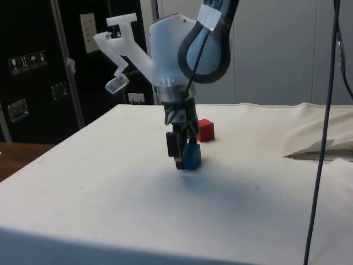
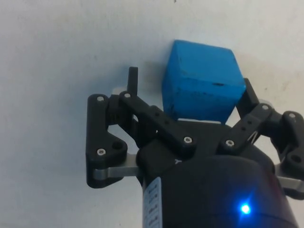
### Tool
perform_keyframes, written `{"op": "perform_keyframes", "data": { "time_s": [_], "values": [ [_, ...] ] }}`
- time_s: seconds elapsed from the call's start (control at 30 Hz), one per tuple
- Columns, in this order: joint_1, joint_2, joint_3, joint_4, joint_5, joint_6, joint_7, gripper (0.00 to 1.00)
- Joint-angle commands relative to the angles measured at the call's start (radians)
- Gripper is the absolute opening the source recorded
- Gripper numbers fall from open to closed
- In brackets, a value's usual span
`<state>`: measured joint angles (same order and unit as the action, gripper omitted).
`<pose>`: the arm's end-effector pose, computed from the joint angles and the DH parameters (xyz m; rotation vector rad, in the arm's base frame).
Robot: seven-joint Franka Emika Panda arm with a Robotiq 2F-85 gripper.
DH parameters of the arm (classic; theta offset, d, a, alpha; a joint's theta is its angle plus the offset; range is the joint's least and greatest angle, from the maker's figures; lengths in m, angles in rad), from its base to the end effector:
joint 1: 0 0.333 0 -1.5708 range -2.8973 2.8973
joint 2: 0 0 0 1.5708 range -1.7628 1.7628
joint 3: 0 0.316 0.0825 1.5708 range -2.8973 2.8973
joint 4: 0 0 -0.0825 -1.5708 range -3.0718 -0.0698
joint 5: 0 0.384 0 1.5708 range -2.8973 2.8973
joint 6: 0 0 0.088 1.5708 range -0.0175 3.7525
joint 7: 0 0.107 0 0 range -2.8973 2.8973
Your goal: Stack the two cubes.
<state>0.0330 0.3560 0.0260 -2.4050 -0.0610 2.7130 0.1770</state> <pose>0.4884 0.0318 0.1635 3.1188 -0.0988 -0.0711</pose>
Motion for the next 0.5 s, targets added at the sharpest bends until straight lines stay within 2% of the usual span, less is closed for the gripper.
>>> {"op": "perform_keyframes", "data": {
  "time_s": [0.0, 0.47],
  "values": [
    [0.0, 0.0, 0.001, 0.0, 0.001, 0.006, 0.0, 1.0],
    [0.001, -0.001, -0.001, 0.001, -0.002, 0.002, 0.002, 1.0]
  ]
}}
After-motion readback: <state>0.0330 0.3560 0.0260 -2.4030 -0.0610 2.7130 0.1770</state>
